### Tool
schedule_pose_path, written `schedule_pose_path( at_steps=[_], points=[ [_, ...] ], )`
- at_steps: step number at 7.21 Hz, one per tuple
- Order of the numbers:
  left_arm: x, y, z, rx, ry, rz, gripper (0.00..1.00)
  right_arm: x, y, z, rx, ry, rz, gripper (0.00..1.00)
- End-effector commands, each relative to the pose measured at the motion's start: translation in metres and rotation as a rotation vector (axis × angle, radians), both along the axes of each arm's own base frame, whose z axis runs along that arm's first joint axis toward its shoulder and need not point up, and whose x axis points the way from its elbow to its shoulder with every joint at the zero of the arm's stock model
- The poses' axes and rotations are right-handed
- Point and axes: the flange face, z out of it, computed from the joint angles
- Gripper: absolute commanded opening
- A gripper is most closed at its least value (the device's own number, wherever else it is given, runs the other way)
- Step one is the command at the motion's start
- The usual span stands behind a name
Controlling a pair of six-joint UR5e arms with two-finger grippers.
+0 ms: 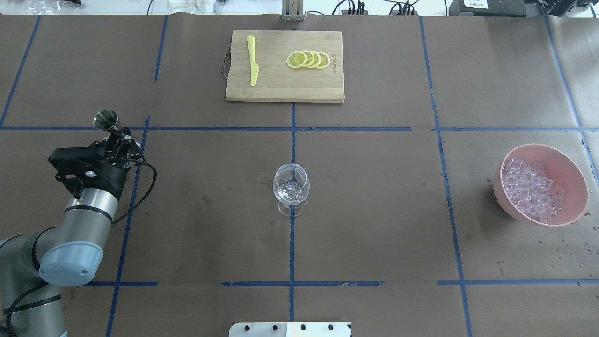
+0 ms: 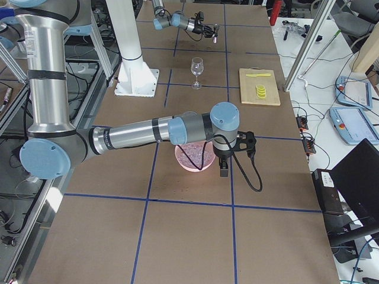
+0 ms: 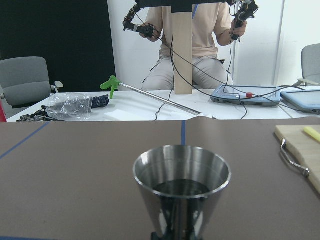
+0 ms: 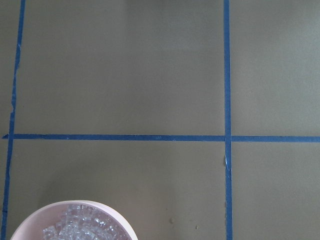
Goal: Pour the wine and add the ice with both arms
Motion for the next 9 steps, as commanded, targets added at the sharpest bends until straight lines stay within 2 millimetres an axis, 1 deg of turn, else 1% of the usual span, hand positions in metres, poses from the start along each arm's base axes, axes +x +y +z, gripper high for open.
schedule_pose_path(
  at_steps=[1,2,3,4,5,6,7,8,9],
  points=[
    [0.021,-0.01,-0.081,0.061,0.124,0.006,0.0,-0.01,0.0,-0.012,-0.006,-0.006,0.006,1.0],
    [0.026,-0.012,-0.101,0.098,0.034,0.044,0.0,-0.021,-0.001,-0.014,-0.012,-0.004,-0.006,1.0],
    [0.027,-0.013,-0.11,0.134,-0.087,0.077,0.0,-0.035,-0.001,-0.013,-0.018,0.001,-0.027,1.0],
    [0.033,-0.014,-0.134,0.154,-0.063,0.081,0.0,-0.05,-0.002,-0.014,-0.041,0.013,-0.018,1.0],
    [0.036,-0.015,-0.151,0.171,-0.053,0.083,0.0,-0.069,0.0,-0.013,-0.043,0.017,0.005,1.0],
    [0.037,-0.015,-0.16,0.193,-0.106,0.095,0.0,-0.091,0.007,-0.011,-0.047,0.015,0.051,1.0],
    [0.037,-0.013,-0.164,0.207,-0.152,0.11,0.0,-0.115,0.025,-0.003,-0.047,-0.015,0.074,1.0],
    [0.034,-0.011,-0.175,0.227,-0.175,0.117,0.0,-0.139,0.031,-0.005,-0.053,-0.027,0.101,1.0],
    [0.034,-0.008,-0.182,0.234,-0.163,0.122,0.0,-0.157,0.035,-0.007,-0.076,-0.035,0.102,1.0]
  ],
)
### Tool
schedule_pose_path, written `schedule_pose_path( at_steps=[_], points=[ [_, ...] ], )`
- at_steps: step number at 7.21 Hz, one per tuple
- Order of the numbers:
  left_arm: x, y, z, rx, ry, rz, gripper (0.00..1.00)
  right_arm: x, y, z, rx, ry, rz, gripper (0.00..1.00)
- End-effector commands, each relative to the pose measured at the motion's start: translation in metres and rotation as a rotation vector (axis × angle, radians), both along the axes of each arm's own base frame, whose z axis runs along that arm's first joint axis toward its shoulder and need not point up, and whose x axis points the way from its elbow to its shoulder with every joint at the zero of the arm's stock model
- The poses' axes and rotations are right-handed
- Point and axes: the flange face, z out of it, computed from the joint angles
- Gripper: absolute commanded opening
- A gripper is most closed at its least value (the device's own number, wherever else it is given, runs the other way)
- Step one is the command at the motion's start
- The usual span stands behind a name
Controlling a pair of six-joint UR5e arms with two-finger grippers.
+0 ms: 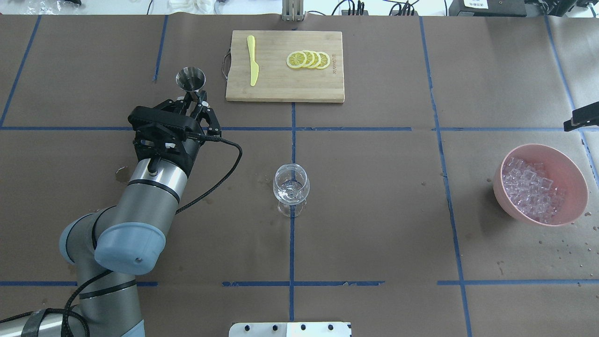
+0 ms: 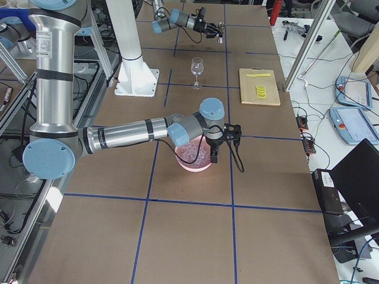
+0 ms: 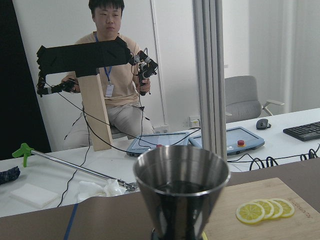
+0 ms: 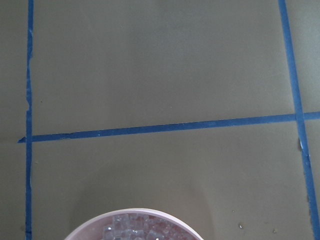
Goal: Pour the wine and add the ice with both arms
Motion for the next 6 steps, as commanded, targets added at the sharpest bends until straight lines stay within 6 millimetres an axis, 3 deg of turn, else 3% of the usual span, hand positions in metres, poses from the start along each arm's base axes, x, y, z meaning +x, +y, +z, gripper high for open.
schedule_pose_path(
  at_steps=[1,4,6],
  points=[
    [0.0,0.005,-0.017,0.017,0.012,0.022,0.0,-0.034,0.011,-0.002,-0.041,-0.021,0.012,1.0],
    [0.006,0.022,-0.025,0.008,0.035,0.149,0.0,-0.061,0.051,-0.007,-0.078,0.004,-0.001,1.0],
    [0.023,0.042,-0.021,0.01,0.008,0.194,0.0,-0.078,0.056,-0.009,-0.07,0.04,0.011,1.0]
  ],
)
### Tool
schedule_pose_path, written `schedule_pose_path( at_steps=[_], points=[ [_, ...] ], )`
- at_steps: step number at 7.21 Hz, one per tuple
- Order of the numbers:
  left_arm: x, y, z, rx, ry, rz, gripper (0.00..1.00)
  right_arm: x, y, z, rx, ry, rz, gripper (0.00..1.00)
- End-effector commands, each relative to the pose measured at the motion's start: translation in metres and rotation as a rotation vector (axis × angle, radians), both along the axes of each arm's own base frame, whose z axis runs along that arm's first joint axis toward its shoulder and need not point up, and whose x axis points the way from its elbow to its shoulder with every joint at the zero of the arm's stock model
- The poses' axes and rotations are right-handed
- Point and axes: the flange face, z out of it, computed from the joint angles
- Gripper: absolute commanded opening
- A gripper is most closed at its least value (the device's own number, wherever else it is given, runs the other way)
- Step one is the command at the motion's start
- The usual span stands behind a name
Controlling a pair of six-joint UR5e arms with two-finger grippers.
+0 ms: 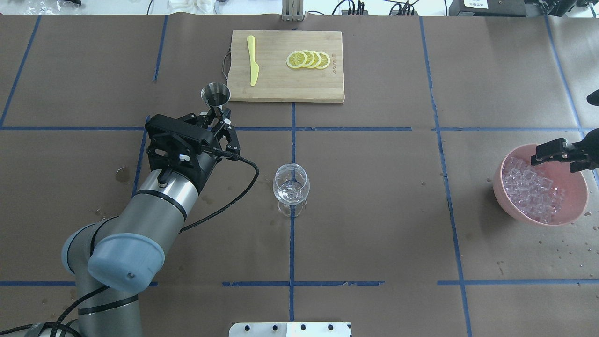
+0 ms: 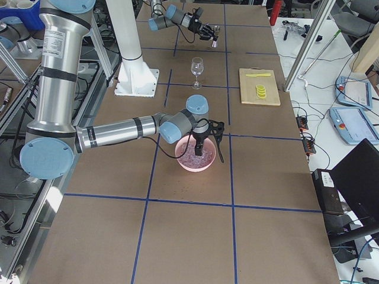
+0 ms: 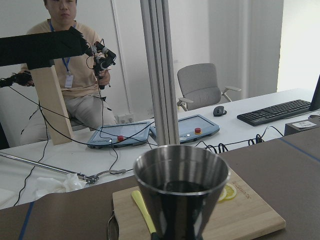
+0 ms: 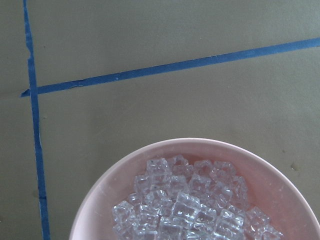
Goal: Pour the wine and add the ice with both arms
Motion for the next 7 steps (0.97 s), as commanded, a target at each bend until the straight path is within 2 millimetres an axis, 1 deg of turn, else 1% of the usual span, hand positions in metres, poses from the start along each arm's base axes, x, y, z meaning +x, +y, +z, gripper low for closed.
schedule_pose_path(
  at_steps=[1,3,5,6,7],
  points=[
    [0.014,0.021,-0.001,0.017,-0.032,0.049,0.0,-0.015,0.006,-0.003,0.006,0.024,0.001,1.0],
    [0.02,0.031,-0.002,0.053,-0.1,0.075,0.0,-0.023,0.008,-0.005,0.013,0.02,0.005,1.0],
    [0.037,0.053,-0.002,0.063,-0.118,0.101,0.0,-0.033,0.012,-0.008,0.011,0.007,0.007,1.0],
    [0.042,0.067,-0.005,0.103,-0.191,0.088,0.0,-0.033,0.012,-0.008,0.018,0.004,0.008,1.0],
    [0.049,0.08,-0.006,0.124,-0.227,0.079,0.0,-0.033,0.012,-0.009,0.02,-0.003,0.014,1.0]
  ],
)
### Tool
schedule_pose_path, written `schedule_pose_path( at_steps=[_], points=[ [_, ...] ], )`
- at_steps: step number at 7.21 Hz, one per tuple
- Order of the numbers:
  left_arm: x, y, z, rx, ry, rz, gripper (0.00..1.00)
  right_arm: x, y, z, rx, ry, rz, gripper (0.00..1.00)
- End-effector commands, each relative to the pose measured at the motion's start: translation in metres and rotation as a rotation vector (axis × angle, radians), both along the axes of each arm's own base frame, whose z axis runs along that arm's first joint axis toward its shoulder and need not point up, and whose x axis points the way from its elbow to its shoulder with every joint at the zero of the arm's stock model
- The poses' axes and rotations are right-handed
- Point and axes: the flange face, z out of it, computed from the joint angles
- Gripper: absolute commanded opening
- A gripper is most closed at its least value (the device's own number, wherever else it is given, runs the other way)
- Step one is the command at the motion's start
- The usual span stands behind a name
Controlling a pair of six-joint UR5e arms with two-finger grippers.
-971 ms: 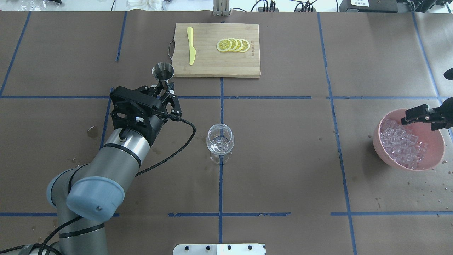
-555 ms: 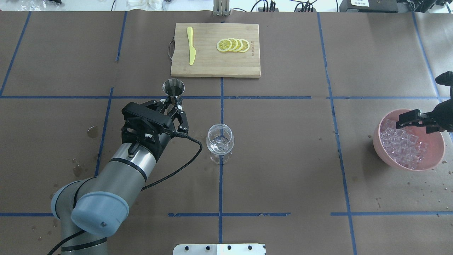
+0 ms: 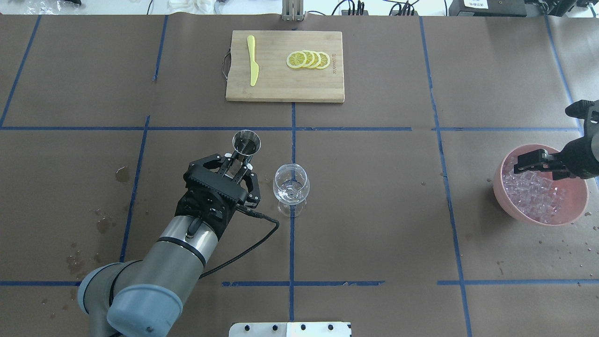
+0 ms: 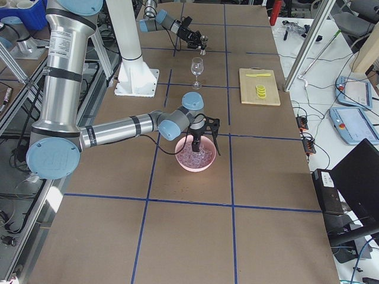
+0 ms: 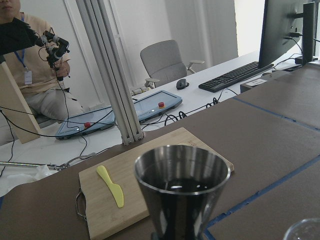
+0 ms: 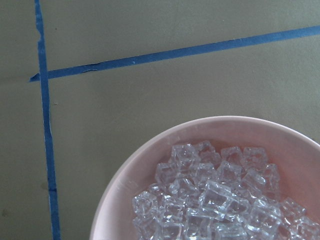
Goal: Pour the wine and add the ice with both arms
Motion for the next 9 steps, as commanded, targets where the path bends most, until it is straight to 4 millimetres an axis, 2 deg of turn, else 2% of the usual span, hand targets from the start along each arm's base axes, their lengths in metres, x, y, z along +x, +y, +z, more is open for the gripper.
schedule_pose_path(
  at_steps=[1,2,5,9],
  points=[
    [0.016,0.029,-0.01,0.068,-0.095,-0.009,0.0,-0.001,0.0,-0.002,0.003,-0.009,0.007,1.0],
    [0.019,0.031,-0.008,0.102,-0.166,-0.021,0.0,-0.001,0.0,-0.002,0.004,-0.01,0.007,1.0],
    [0.023,0.03,-0.028,0.228,-0.372,-0.017,0.0,-0.002,0.0,-0.002,0.003,-0.011,0.005,1.0],
    [0.021,0.026,-0.028,0.337,-0.638,-0.078,0.0,-0.002,0.0,-0.002,0.003,-0.011,0.005,1.0]
  ],
)
